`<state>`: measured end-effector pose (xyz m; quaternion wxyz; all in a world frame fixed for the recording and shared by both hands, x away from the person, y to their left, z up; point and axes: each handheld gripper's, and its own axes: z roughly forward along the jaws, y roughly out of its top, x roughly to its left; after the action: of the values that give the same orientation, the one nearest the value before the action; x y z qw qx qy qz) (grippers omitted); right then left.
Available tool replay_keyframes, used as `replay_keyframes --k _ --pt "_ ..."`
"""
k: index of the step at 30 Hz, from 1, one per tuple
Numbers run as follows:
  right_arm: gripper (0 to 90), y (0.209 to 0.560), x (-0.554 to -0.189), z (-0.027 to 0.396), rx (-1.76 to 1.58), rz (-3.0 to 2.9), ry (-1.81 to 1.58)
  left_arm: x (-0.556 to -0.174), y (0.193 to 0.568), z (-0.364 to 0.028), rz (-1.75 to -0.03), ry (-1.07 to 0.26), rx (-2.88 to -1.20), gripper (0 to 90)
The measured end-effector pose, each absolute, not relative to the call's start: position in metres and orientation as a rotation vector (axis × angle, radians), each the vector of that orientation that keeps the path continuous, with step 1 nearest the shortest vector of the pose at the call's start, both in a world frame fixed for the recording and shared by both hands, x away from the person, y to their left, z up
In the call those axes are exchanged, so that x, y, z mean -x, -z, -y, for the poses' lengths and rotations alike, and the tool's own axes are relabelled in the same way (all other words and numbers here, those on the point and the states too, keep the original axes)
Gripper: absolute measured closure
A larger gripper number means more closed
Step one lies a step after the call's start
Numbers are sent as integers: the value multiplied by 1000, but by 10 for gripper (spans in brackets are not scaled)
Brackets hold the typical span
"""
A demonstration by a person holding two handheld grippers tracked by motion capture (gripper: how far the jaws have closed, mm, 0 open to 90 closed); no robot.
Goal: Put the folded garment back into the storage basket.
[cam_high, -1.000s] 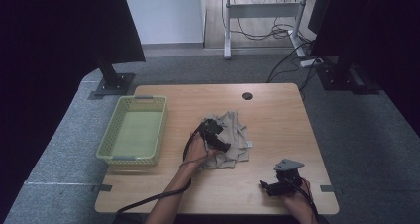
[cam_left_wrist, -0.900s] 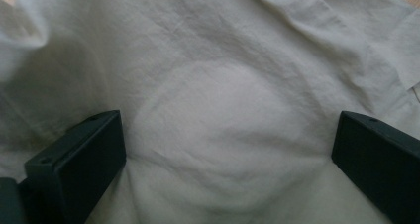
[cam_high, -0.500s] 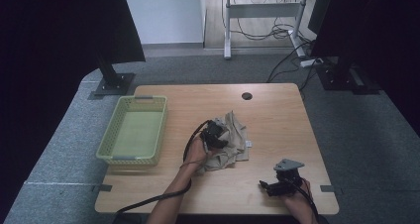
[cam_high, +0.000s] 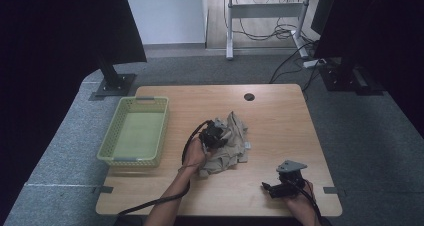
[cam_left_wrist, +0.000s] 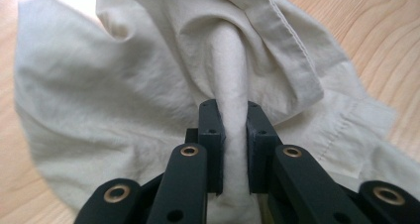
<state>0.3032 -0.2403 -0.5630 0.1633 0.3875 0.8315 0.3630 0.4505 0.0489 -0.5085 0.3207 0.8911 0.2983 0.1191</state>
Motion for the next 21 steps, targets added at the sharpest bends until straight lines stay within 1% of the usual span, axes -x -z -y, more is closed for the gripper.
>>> replay_keyframes --k 10,21 --pt "43 563 -303 240 -1105 -2371 -1035 -440 482 -64 -758 -334 -2287 808" --pt "43 563 -303 240 -1107 -2371 -1035 -428 448 -87 -749 -384 -2248 807"
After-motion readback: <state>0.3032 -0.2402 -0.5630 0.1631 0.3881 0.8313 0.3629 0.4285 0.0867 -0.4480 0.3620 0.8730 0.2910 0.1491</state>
